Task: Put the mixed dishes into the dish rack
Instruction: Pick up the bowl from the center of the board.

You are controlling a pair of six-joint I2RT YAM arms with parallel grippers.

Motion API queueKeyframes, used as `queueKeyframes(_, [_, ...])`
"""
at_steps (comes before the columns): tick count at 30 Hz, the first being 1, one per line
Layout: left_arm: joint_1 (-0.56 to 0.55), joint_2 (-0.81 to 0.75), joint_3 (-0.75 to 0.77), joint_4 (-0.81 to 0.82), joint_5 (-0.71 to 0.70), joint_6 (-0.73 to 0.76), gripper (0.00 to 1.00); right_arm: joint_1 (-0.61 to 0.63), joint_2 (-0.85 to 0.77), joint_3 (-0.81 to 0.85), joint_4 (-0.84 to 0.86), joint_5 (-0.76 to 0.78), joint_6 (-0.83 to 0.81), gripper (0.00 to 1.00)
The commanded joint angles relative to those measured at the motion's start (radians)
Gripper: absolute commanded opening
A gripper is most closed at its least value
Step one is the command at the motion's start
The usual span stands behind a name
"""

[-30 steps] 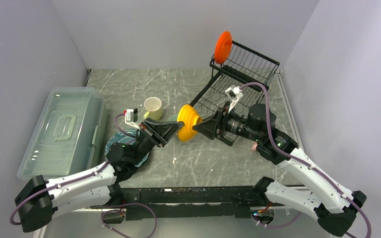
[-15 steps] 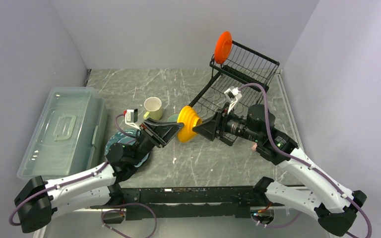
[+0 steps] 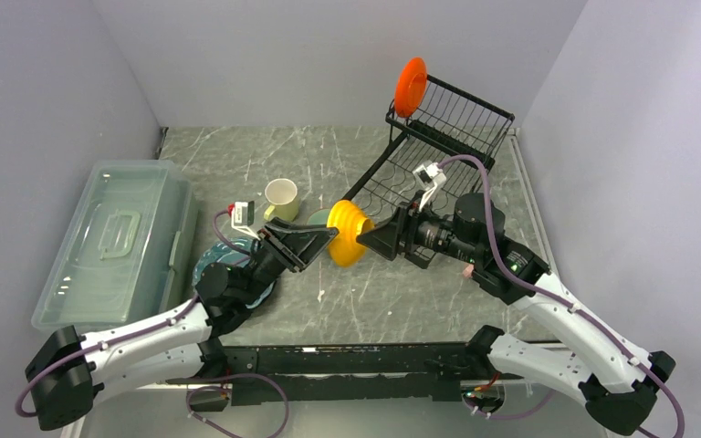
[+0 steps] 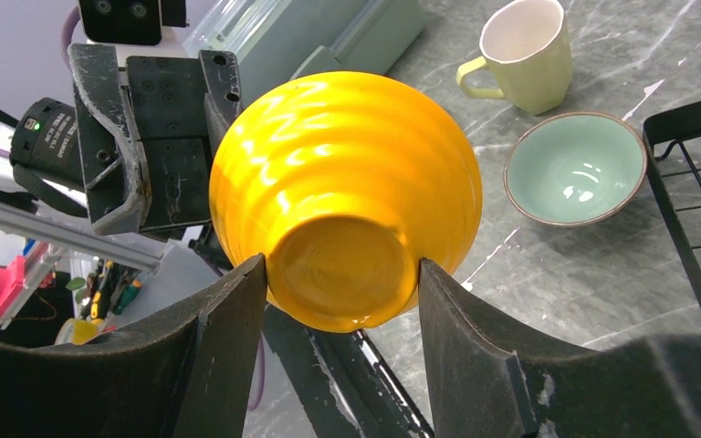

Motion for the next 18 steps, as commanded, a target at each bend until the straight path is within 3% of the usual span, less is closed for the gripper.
queueKeyframes(1, [-0.004,-0.034,-0.002,-0.023,-0.028,0.027,0.47,0.005,-0.026,0.055,0.031,0.027,-0.018,0.24])
queueKeyframes(13, [-0.004,-0.025,0.014,-0.052,-0.015,0.039,0.45,0.005,-0.018,0.049,0.043,0.013,-0.01,0.24])
queueKeyframes(18, [-0.004,-0.011,0.022,-0.047,-0.002,0.044,0.26,0.005,-0.014,0.049,0.042,0.009,-0.012,0.23])
